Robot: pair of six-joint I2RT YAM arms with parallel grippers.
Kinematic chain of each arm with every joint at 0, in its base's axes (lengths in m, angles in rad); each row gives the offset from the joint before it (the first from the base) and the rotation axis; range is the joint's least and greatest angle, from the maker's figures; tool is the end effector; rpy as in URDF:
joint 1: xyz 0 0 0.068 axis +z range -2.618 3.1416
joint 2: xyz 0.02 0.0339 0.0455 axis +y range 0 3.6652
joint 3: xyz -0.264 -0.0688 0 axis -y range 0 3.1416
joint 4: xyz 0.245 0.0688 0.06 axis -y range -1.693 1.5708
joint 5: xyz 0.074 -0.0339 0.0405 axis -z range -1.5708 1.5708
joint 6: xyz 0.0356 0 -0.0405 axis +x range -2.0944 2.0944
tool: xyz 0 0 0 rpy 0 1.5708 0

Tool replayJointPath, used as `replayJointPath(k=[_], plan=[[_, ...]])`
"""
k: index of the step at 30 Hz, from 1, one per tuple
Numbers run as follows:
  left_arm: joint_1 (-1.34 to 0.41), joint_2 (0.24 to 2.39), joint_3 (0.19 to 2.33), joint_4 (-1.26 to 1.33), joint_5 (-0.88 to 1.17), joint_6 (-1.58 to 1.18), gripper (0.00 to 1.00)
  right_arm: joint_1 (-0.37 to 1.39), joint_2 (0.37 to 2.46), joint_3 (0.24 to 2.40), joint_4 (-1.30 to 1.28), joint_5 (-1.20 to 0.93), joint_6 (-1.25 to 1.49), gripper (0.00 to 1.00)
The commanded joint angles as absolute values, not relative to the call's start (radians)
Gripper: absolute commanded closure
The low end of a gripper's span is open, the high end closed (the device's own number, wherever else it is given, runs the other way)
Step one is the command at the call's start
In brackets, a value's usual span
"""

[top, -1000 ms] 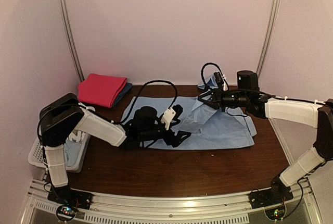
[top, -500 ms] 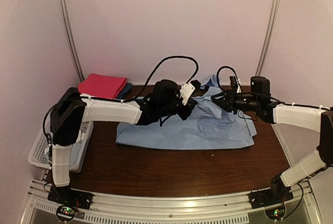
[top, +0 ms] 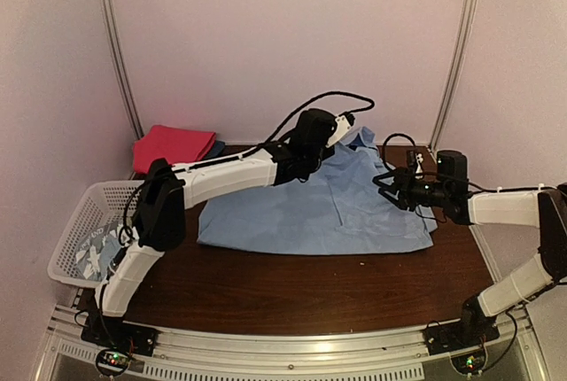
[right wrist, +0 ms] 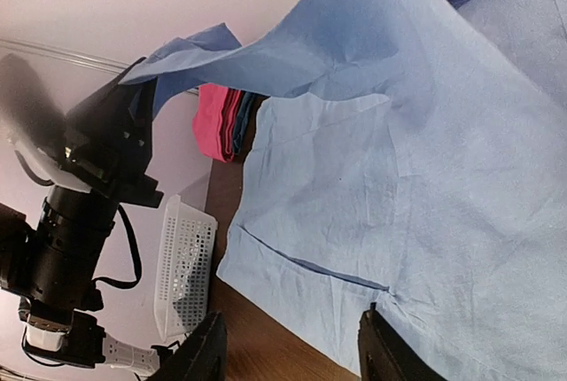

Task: Fold and stack the mixed laundry pile
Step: Smooth out the 1/3-folded shirt at the center of the board.

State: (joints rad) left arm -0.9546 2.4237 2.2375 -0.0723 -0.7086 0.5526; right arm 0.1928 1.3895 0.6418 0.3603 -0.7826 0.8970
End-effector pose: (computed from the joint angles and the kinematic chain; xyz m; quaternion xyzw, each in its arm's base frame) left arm 0.3474 -0.4505 0.2749 0.3542 0.6867 0.1551 0.6155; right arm 0.2746 0.0792 0.2131 0.0649 0.7936 0.5380 0.2769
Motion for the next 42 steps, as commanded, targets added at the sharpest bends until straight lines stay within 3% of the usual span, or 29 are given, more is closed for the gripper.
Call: replayJointPath(k=[1, 4, 13, 21, 31, 42], plan=[[-0.961, 2.480, 2.262, -0.005, -0.852, 0.712, 1.00, 0.193, 1.361, 0.597, 0.381, -0.773, 0.880, 0.50], [-0.972, 2.416, 2.145, 0.070, -0.856, 0.724, 1.00, 0.188, 1.332, 0.574, 0.330, -0.742, 0.840, 0.51], [-0.985, 2.076, 1.487, 0.144, -0.622, 0.601, 1.00, 0.126, 1.242, 0.530, 0.225, -0.703, 0.777, 0.54], [-0.984, 1.983, 1.171, 0.287, -0.666, 0.676, 1.00, 0.104, 1.226, 0.491, 0.192, -0.699, 0.745, 0.54], [-0.975, 1.833, 0.910, 0.537, -0.647, 0.790, 1.00, 0.099, 1.231, 0.485, 0.139, -0.693, 0.697, 0.54], [-0.959, 1.743, 0.797, 0.521, -0.649, 0.800, 1.00, 0.096, 1.246, 0.480, 0.134, -0.696, 0.689, 0.55]])
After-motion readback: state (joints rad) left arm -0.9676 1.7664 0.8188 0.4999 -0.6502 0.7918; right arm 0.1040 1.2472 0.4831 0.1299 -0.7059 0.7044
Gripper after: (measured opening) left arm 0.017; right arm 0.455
